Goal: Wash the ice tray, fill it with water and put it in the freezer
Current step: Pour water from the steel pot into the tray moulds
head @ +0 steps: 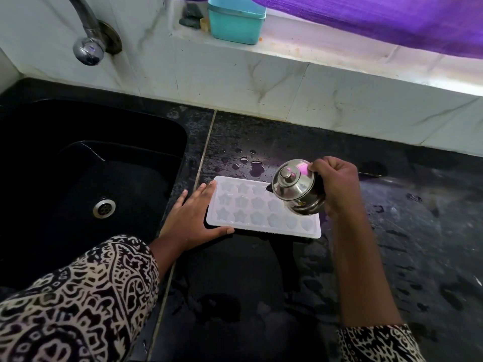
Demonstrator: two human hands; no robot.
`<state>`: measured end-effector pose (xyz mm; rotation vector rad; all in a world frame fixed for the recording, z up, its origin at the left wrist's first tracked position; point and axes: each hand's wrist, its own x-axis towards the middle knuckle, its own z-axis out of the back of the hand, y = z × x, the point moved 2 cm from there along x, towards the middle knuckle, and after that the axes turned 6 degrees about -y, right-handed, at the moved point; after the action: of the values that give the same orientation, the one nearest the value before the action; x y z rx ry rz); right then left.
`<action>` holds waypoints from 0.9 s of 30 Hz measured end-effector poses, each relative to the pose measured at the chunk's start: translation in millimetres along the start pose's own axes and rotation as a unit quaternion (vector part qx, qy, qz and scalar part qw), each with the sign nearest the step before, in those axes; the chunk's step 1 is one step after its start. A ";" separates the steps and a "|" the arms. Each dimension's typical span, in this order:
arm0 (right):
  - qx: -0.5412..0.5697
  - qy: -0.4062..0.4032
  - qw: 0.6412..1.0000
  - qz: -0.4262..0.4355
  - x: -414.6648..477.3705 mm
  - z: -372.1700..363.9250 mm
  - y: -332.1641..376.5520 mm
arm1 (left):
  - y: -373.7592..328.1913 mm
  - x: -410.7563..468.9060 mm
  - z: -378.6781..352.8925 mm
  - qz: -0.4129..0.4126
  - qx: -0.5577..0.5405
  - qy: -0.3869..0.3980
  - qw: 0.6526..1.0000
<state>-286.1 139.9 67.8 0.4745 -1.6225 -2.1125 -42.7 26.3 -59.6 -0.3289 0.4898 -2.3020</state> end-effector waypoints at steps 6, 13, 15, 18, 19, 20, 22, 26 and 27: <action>0.006 0.002 1.000 0.000 0.5 0.7 2.7 | -0.2 0.1 0.6 -0.001 -0.001 0.001 1.000; 0.009 -0.001 1.000 -0.001 -0.2 0.3 3.5 | -1.2 0.0 2.1 0.001 0.001 0.006 1.000; 0.010 -0.003 1.000 -0.003 0.0 0.3 3.8 | -1.7 -0.5 2.6 0.002 0.000 0.009 1.000; 0.008 -0.001 1.000 -0.004 0.0 1.0 4.0 | -1.7 -0.5 3.1 0.002 0.002 0.011 1.000; 0.008 -0.001 1.000 -0.004 0.0 1.3 3.9 | -1.7 -0.3 3.1 0.002 0.004 0.012 1.000; 0.007 0.000 1.000 -0.004 0.0 1.4 3.6 | -1.7 -0.1 2.9 0.002 0.005 0.013 1.000; 0.005 0.001 1.000 -0.003 0.1 1.2 3.1 | -1.6 -0.1 2.8 0.002 0.005 0.013 1.000; 0.011 0.000 1.000 -0.002 0.7 0.7 1.6 | -1.5 -0.2 3.1 0.001 0.000 0.011 1.000; 0.010 0.000 1.000 -0.002 0.7 0.8 1.2 | -1.5 -0.2 3.2 0.000 0.000 0.010 1.000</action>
<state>-286.9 140.0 69.1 0.4844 -1.6441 -2.1014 -42.3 26.6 -56.1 -0.3070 0.5008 -2.3069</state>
